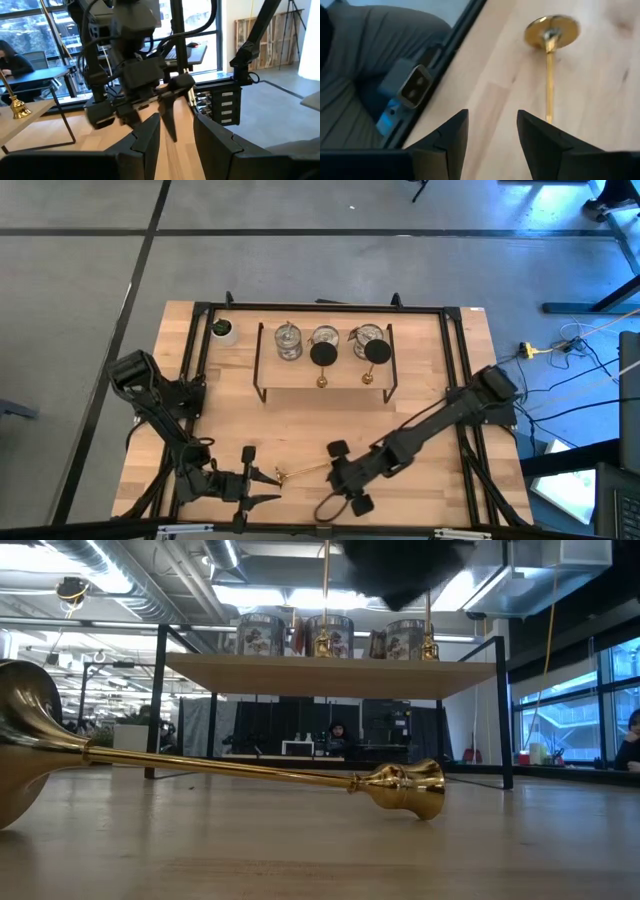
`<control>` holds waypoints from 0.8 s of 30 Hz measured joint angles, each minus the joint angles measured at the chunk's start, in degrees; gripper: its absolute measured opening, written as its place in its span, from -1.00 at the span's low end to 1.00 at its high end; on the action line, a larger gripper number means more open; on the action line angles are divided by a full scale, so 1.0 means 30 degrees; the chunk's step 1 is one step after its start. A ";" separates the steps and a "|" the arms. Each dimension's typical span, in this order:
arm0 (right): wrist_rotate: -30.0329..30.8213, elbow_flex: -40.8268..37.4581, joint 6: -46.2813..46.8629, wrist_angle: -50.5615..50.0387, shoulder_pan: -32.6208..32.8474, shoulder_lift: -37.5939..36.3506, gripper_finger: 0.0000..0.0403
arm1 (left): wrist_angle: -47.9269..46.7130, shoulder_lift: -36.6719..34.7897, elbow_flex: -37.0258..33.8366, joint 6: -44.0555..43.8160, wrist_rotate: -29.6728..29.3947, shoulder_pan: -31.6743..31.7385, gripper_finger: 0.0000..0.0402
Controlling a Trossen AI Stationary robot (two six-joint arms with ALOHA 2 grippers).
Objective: Pick & Place candle stick holders
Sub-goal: Put the gold candle holder on the shelf
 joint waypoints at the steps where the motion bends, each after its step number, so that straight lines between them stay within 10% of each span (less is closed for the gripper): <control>1: -0.0004 0.0476 -0.0152 -0.0254 -0.0146 0.0269 -0.14 | -0.0038 0.0000 0.0000 0.0004 0.0005 -0.0001 -0.44; 24: -0.0534 0.1761 -0.0306 -0.0883 -0.1761 0.2198 -0.14 | -0.0518 -0.0011 0.0000 -0.0138 0.0197 -0.0103 -0.44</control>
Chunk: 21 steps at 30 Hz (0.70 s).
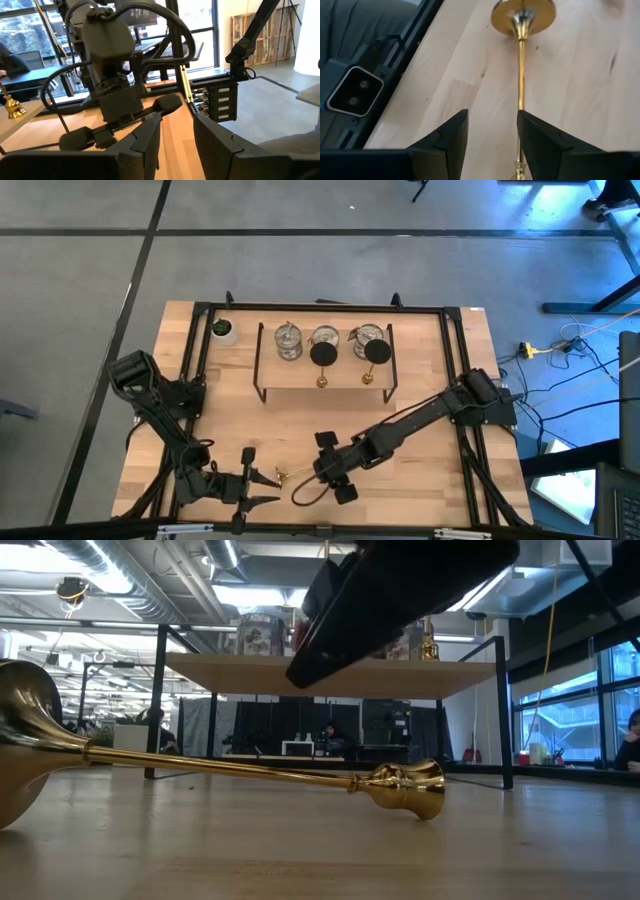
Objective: Pick & Place candle stick holders
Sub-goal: Put the gold candle holder on the shelf
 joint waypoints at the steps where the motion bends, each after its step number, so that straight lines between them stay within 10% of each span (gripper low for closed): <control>1: -0.0053 -0.0003 0.0003 -0.0002 -0.0020 0.0071 -0.14 | 0.0000 -0.0002 0.0000 -0.0002 -0.0002 0.0000 -0.44; 21: 0.0413 -0.0022 -0.0163 0.0955 -0.0532 0.0969 -0.14 | -0.0157 -0.0004 0.0000 0.0113 0.0080 0.0007 -0.44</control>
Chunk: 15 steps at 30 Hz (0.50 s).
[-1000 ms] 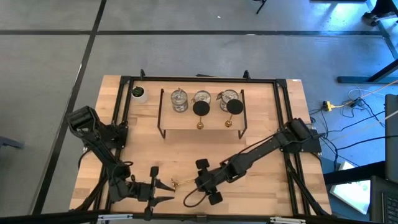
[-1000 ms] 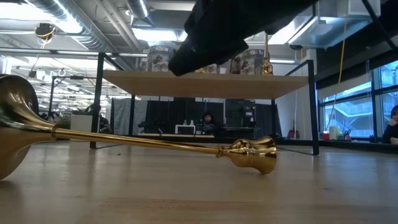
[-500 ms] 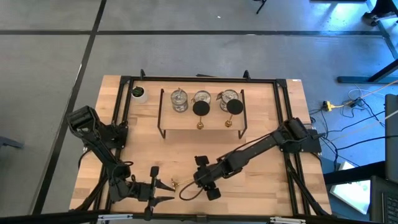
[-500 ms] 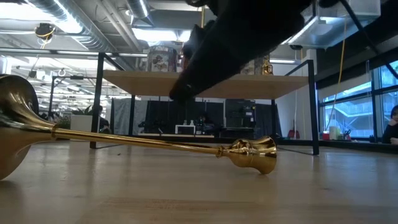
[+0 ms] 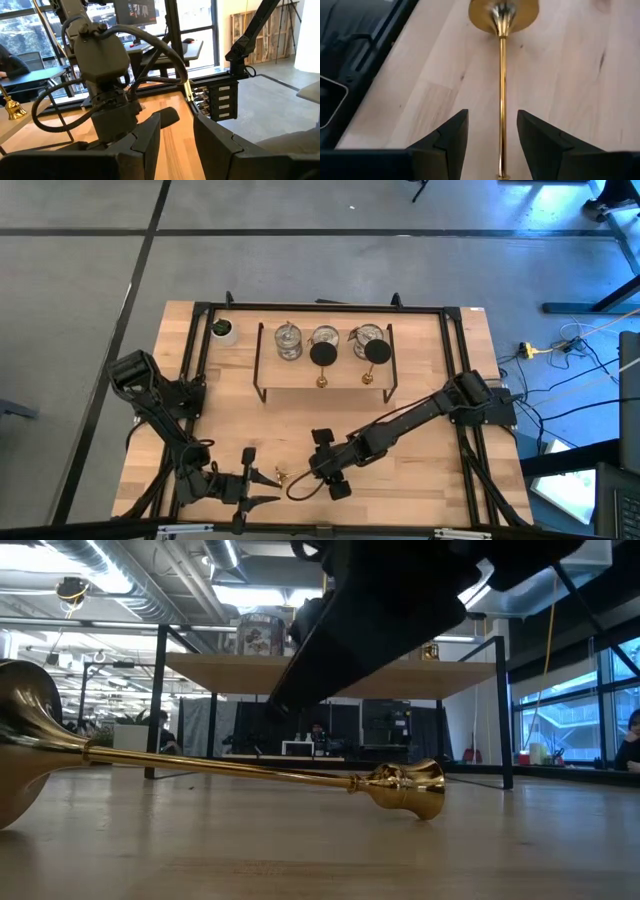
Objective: Pick & Place candle stick holders
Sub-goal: Put the gold candle holder on the shelf
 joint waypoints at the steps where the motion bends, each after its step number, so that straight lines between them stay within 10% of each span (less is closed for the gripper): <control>1: 0.0158 0.0000 0.0000 0.0013 -0.0033 0.0000 -0.14 | -0.0004 0.0000 0.0000 0.0111 -0.0014 0.0000 -0.44; 15: 0.2134 0.0000 0.1416 -0.0457 0.0607 0.0080 -0.14 | -0.0295 0.0550 0.0000 -0.1191 0.0849 0.0419 -0.44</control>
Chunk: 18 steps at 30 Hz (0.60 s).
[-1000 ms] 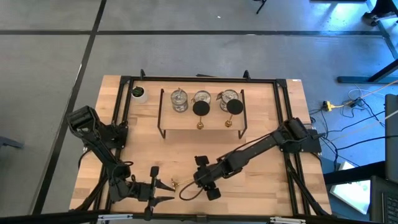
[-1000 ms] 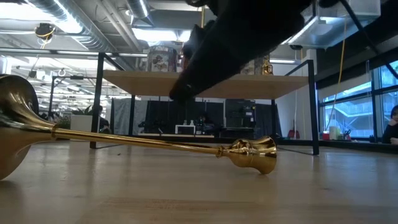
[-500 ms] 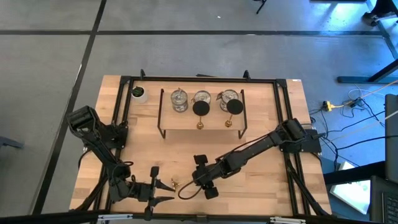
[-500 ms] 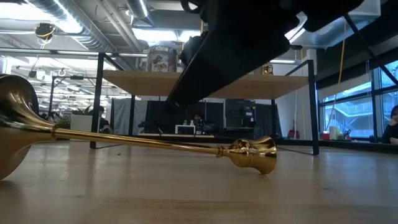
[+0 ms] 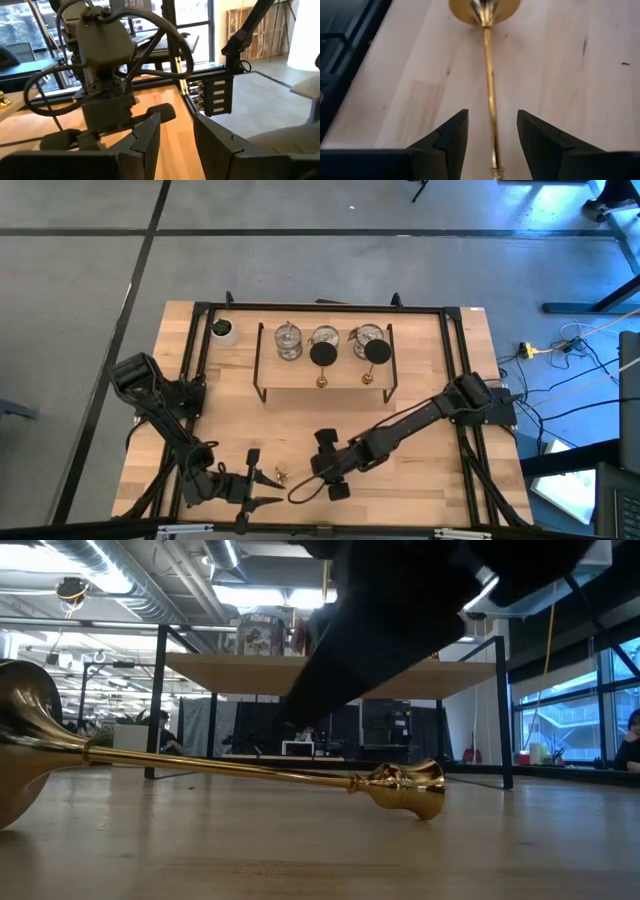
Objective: Pick & Place candle stick holders
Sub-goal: Put the gold candle holder on the shelf
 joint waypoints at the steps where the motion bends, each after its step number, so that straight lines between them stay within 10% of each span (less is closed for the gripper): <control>1: 0.0009 0.0000 -0.0002 -0.0004 -0.0002 0.0000 -0.14 | 0.0008 0.0028 0.0000 -0.0009 -0.0018 0.0054 -0.44; 18: 0.0419 0.0000 0.0114 0.0323 -0.0146 0.0772 -0.14 | 0.0015 0.0048 0.0000 -0.0106 0.0623 0.0470 -0.44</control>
